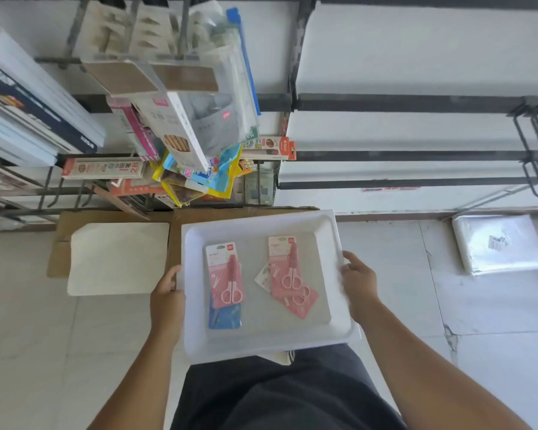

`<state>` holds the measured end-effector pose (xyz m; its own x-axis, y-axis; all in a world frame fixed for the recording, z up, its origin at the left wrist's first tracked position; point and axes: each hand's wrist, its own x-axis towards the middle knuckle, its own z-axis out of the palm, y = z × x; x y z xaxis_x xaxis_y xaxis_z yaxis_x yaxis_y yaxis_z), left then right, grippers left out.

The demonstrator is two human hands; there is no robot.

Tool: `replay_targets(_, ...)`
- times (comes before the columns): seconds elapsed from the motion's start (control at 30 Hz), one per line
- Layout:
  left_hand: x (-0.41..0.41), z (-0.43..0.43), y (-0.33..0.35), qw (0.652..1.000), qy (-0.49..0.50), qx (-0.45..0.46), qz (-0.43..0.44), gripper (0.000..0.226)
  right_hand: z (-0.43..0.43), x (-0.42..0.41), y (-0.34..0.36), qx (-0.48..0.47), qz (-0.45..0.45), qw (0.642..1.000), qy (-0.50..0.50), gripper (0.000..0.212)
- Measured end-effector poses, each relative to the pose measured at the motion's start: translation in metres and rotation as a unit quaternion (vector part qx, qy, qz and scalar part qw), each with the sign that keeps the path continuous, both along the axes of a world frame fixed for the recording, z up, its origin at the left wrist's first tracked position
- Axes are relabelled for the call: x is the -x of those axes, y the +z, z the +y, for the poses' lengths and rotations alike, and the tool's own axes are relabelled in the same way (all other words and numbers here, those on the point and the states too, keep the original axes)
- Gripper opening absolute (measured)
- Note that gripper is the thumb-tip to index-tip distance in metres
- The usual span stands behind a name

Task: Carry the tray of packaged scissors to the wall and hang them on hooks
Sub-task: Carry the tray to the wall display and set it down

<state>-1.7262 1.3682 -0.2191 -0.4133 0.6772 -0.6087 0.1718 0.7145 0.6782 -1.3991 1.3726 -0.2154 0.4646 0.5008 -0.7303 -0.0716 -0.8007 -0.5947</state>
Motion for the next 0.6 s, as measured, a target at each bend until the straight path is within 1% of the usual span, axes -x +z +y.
replay_targets(0.03,-0.004,0.000,-0.024,1.000,-0.007,0.008,0.014,0.064,-0.003,0.000,-0.022,0.001,-0.003,1.000,-0.009,0.053)
replay_targets(0.13,-0.005,0.007,-0.028,0.999,0.025,0.005,0.020,0.074,0.006,0.009,-0.020,0.006,-0.002,1.000,-0.006,0.057)
replay_targets(0.2,0.003,0.005,-0.042,0.999,0.023,0.010,0.029,0.075,0.003,0.011,-0.033,0.004,0.003,1.000,-0.021,0.056)
replay_targets(0.27,0.007,0.009,-0.042,0.999,0.026,0.001,0.020,0.069,0.005,0.013,-0.025,-0.013,0.016,0.999,-0.034,0.048)
replay_targets(0.33,0.006,0.016,-0.039,0.999,0.029,-0.018,0.021,0.063,0.012,0.015,-0.020,-0.038,0.006,0.999,-0.029,0.041)
replay_targets(0.43,0.001,0.035,-0.030,0.997,0.032,-0.056,0.043,0.052,0.027,0.027,-0.011,-0.082,-0.072,0.993,0.036,0.035)
replay_targets(0.47,0.000,0.038,-0.027,0.995,0.037,-0.072,0.062,0.047,0.028,0.031,-0.008,-0.101,-0.101,0.988,0.050,0.034)
replay_targets(0.5,-0.003,0.040,-0.023,0.992,0.043,-0.090,0.079,0.042,0.029,0.035,-0.004,-0.130,-0.111,0.984,0.049,0.032)
replay_targets(0.53,-0.005,0.041,-0.020,0.988,0.050,-0.113,0.088,0.038,0.030,0.039,0.000,-0.160,-0.108,0.980,0.048,0.029)
replay_targets(0.6,-0.011,0.044,-0.017,0.983,0.058,-0.155,0.076,0.032,0.035,0.047,0.008,-0.207,-0.070,0.975,0.045,0.023)
